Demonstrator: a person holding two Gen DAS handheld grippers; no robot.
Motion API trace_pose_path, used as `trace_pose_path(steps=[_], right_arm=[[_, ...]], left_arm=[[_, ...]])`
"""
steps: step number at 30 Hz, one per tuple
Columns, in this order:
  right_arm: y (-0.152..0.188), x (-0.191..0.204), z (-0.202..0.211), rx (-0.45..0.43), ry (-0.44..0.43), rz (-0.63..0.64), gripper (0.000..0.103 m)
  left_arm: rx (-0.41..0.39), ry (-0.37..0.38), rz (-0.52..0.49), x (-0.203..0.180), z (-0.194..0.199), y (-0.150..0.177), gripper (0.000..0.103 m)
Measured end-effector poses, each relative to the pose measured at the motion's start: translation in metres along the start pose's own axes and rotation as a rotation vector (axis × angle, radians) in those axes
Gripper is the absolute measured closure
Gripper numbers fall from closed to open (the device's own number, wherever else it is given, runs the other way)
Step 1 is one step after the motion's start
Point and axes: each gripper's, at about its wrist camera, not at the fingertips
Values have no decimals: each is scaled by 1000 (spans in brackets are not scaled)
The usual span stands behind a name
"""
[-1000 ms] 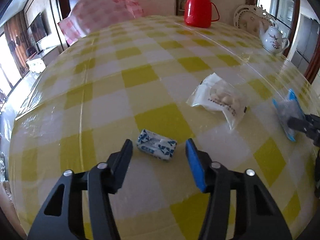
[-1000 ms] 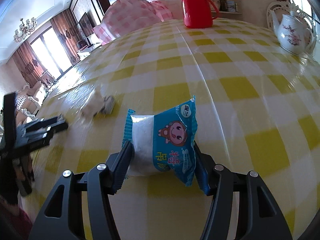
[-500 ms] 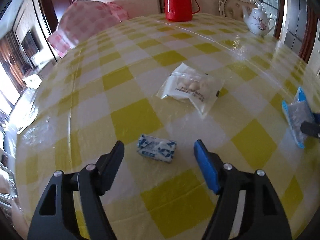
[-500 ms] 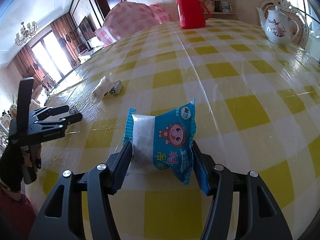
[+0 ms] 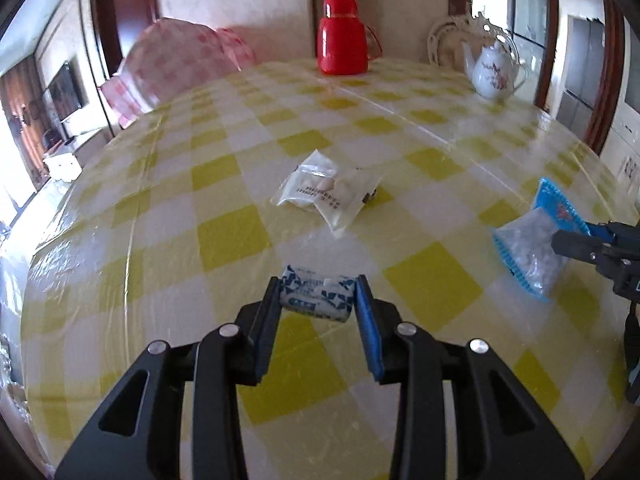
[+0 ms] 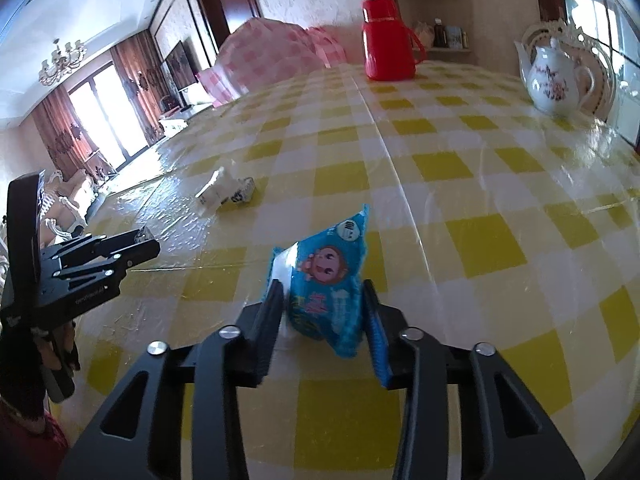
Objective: Organize snacks
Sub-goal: 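Carry the blue packet and small box over the purple box with both tools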
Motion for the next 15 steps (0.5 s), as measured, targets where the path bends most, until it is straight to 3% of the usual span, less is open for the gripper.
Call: trace_pose_path(steps=[4, 6, 8, 10, 15], right_arm=[[2, -3, 1, 2, 18, -4, 61], [3, -7, -2, 19, 43, -17, 50], [3, -9, -4, 24, 39, -36, 30], [3, -8, -6, 29, 45, -38, 17], [-2, 13, -25, 81, 151, 17, 16]], left_arm=[[-25, 11, 4, -8, 6, 4, 66], [-29, 22, 0, -13, 8, 5, 66], [-32, 23, -7, -19, 10, 6, 66], [-46, 37, -2, -23, 14, 8, 66], [-77, 56, 23, -29, 24, 13, 66]])
Point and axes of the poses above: each gripper's, at about its wrist camera, not at the fingertips, and z roughly against the way its jaws point, x to its left, y to its underside, and after that the axes turned 1 degree about x, right-handed
